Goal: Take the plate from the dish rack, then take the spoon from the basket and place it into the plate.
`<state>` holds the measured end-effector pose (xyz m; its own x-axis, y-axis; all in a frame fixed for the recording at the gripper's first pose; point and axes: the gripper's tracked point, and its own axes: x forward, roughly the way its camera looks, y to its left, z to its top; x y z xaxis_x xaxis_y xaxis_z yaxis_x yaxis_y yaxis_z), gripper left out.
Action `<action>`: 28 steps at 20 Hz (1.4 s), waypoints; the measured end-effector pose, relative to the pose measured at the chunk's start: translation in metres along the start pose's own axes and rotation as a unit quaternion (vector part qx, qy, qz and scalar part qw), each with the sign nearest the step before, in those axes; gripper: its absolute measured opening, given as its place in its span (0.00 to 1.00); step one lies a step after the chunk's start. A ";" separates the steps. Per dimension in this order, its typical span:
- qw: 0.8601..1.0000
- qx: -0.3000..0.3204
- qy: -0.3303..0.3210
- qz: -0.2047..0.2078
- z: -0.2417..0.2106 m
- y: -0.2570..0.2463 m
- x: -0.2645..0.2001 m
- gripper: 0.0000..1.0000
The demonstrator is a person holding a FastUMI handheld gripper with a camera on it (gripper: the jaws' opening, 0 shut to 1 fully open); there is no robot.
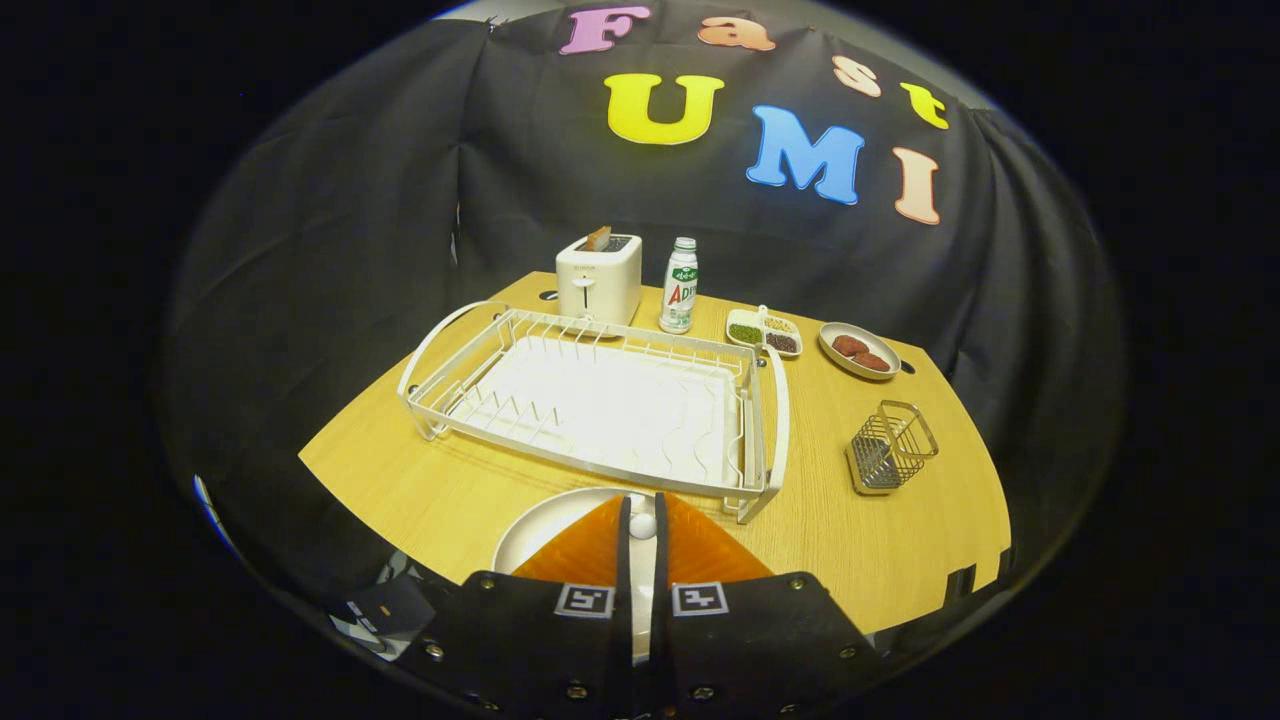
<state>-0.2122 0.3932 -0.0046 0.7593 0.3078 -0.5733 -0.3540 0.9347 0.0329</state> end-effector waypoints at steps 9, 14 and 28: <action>1.000 -0.023 0.015 0.015 -0.014 0.006 -0.001 0.24; 0.999 -0.031 -0.003 0.009 0.002 0.004 -0.007 0.24; 0.973 0.012 -0.218 -0.076 0.199 -0.060 -0.087 0.24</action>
<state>-0.1487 0.3462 0.2060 0.9630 0.2076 -0.1720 -0.2112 0.9774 -0.0026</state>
